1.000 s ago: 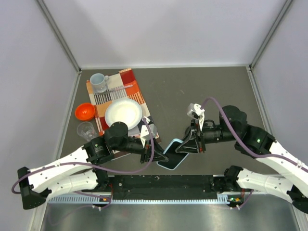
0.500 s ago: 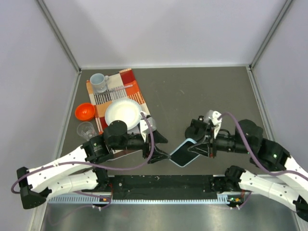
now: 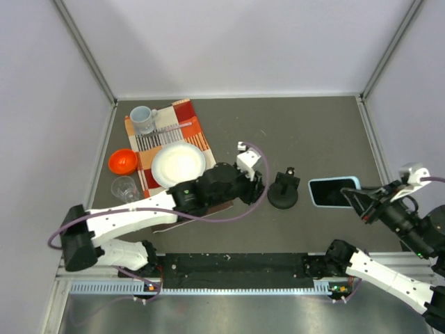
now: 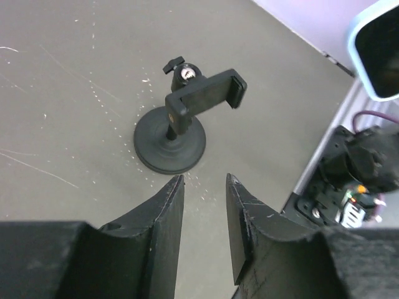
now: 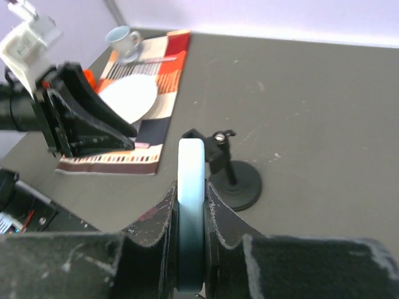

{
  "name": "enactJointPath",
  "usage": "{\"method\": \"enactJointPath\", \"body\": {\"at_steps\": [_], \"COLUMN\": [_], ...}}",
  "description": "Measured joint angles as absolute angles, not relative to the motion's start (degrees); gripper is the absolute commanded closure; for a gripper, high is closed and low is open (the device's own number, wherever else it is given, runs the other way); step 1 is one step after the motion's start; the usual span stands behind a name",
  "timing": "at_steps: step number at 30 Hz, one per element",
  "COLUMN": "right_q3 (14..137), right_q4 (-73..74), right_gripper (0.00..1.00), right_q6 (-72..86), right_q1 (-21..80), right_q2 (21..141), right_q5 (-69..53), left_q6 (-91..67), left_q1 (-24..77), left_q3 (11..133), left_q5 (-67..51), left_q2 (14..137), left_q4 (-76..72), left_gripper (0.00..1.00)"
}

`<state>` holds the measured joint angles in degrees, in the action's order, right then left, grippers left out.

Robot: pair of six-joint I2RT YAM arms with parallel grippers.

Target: Place the phone on the phone stand

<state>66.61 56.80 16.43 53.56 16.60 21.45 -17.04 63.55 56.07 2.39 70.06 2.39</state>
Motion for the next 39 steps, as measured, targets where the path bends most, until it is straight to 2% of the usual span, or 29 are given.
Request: {"method": "enactJointPath", "body": {"at_steps": [6, 12, 15, 22, 35, 38, 39], "right_q3": [69.89, 69.95, 70.17, 70.17, 69.67, 69.30, 69.17], "right_q4": [60.27, 62.46, 62.85, 63.11, 63.24, 63.29, 63.26], "right_gripper": [1.00, 1.00, 1.00, 1.00, 1.00, 1.00, 1.00], "right_q6": [16.56, 16.53, 16.51, 16.51, 15.53, 15.42, 15.42], "right_q1": [53.58, 53.56, 53.56, 53.56, 53.56, 53.56, 53.56], "right_q2": [16.34, 14.17, 13.04, 12.29, 12.75, 13.32, 13.41], "right_q5": [26.85, 26.79, 26.65, 26.04, 23.92, 23.53, 23.46], "left_q6": [-17.06, -18.35, -18.50, -18.94, -17.76, -17.39, -17.21], "left_q1": [71.09, 72.88, 72.73, 72.75, 72.69, 72.69, 72.64], "left_q3": [65.23, 69.84, 70.85, 71.59, 73.30, 73.43, 73.43], "left_q5": [20.80, 29.52, 31.42, 32.71, 33.85, 33.98, 33.98], "left_q2": [82.74, 88.51, 90.54, 92.55, 94.80, 95.20, 95.29], "left_q4": [1.58, 1.34, 1.41, 2.50, 3.25, 3.20, 3.25], "left_gripper": [0.61, 0.66, 0.71, 0.63, 0.69, 0.66, 0.62]}}
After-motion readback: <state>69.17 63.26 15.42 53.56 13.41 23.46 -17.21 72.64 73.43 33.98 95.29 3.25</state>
